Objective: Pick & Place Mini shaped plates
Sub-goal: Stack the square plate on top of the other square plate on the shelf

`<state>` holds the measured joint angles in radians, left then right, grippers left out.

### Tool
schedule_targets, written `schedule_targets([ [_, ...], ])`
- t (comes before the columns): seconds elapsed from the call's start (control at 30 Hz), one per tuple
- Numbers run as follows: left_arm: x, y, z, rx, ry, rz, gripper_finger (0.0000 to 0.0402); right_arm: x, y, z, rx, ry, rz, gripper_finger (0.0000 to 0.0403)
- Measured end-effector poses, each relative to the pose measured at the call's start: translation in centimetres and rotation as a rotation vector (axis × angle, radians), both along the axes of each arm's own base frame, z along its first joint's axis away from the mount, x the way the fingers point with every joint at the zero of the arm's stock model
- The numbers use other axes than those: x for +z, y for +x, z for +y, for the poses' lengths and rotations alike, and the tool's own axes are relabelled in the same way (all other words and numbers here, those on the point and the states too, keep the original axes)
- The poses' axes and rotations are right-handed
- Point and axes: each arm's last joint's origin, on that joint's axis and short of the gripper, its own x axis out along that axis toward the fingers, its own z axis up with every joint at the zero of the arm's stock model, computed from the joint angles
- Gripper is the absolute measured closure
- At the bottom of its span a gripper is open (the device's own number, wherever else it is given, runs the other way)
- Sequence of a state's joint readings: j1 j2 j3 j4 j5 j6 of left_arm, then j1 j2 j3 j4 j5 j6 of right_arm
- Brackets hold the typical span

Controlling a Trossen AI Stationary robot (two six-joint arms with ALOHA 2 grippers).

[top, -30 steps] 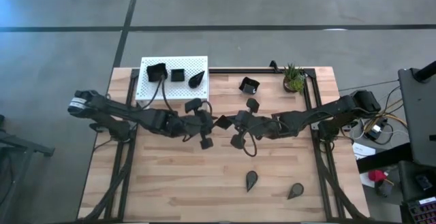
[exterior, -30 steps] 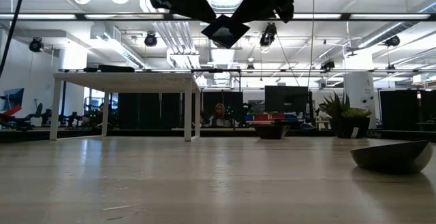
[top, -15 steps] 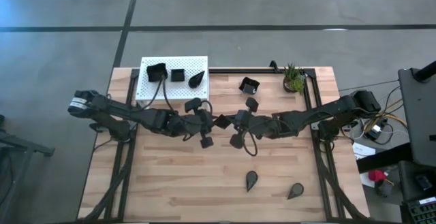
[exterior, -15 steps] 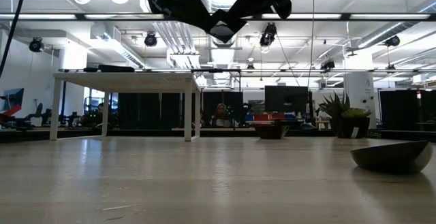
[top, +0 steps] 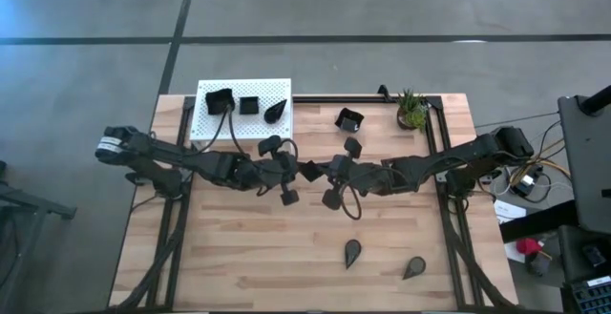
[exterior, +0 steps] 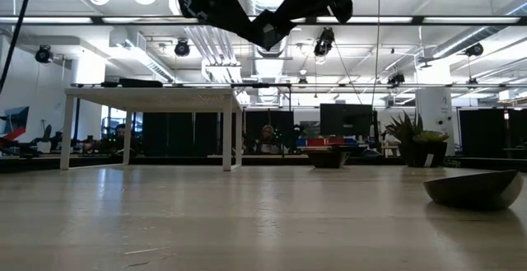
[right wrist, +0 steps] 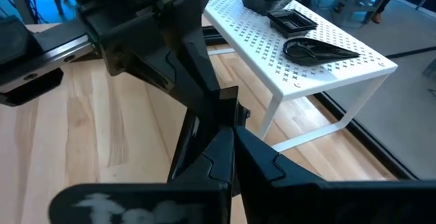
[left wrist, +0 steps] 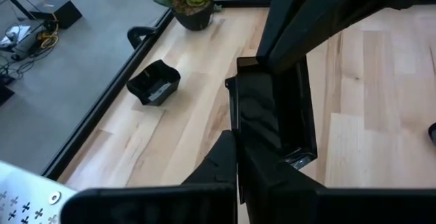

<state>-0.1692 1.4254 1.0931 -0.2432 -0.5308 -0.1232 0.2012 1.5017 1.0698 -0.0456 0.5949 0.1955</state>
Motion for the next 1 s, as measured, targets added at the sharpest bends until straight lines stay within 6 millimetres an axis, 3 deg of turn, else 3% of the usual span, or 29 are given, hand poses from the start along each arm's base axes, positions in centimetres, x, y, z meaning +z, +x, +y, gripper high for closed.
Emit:
schedule_targets([
  [0.57,0.49,-0.07,0.37,0.010,-0.037,0.012,0.0401,0.01,0.01,-0.02,-0.004,0.012,-0.006,0.0390],
  [1.0,0.32,-0.23,0.49,0.004,-0.062,0.040,0.0401,0.83,-0.47,0.07,0.015,-0.020,-0.015,0.0283],
])
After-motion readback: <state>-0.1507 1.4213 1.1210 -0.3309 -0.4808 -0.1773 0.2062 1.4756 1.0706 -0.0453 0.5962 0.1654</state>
